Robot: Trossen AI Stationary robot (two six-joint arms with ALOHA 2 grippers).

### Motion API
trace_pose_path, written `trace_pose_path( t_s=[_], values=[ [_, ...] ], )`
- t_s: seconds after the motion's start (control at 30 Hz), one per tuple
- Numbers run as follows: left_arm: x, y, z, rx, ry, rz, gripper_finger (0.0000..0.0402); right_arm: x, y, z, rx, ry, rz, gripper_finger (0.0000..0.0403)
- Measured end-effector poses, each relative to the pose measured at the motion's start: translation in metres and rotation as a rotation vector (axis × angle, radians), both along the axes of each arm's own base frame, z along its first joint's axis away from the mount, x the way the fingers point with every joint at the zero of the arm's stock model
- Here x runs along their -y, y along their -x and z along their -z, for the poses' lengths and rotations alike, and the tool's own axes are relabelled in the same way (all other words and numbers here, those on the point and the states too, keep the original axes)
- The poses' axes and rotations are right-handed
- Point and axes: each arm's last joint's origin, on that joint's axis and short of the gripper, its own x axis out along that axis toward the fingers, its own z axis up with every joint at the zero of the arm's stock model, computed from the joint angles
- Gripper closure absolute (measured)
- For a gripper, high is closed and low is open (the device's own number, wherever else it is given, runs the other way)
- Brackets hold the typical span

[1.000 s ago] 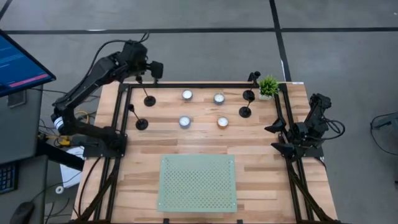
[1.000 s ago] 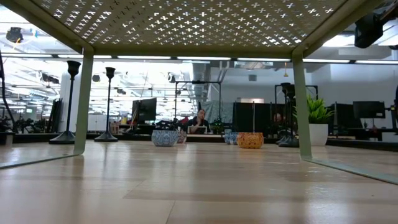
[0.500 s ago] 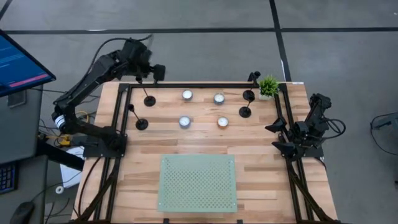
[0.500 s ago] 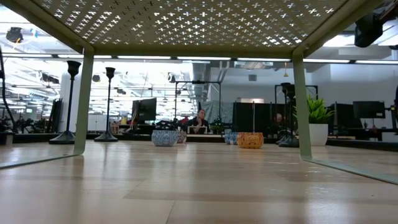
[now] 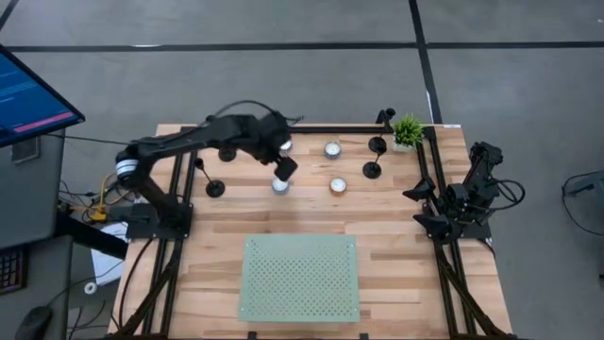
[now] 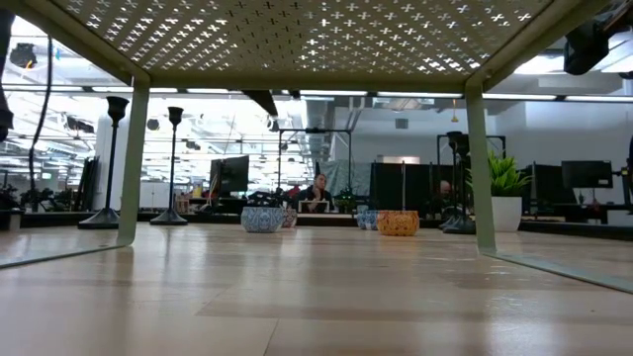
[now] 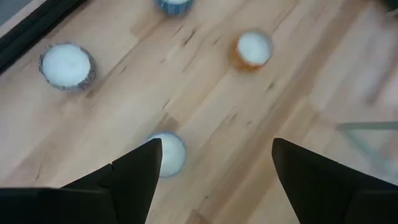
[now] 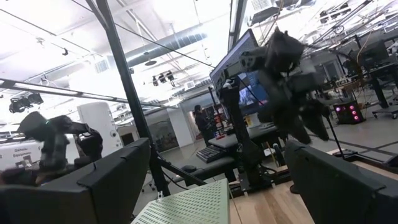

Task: Stock candles on shelf
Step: Put the light blue scented candle on the shelf

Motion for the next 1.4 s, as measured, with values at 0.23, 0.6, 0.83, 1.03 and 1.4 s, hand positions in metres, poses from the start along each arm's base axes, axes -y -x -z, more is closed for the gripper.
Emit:
trace_pose_path(
  t_s=[0.23, 0.6, 0.83, 1.03, 1.4],
  values=[
    [-0.003, -0.026, 0.030, -0.117, -0.028, -0.026, 0.0096, 0.000, 0.000, 0.000, 0.000, 0.000, 0.000, 0.0042],
    [-0.013, -0.051, 0.074, -0.278, 0.015, -0.026, 0.0096, 0.000, 0.000, 0.000, 0.000, -0.031, -0.013, 0.0042],
    [-0.015, -0.058, 0.089, -0.327, 0.023, -0.018, 0.0089, 0.000, 0.000, 0.000, 0.000, -0.035, -0.014, 0.0042],
    [-0.015, -0.058, 0.089, -0.343, -0.008, -0.001, 0.0084, 0.000, 0.000, 0.000, -0.001, -0.045, -0.019, 0.0042],
    [-0.019, -0.062, 0.100, -0.381, 0.010, 0.022, 0.0084, 0.000, 0.000, 0.000, -0.002, -0.046, -0.020, 0.0042]
  ],
)
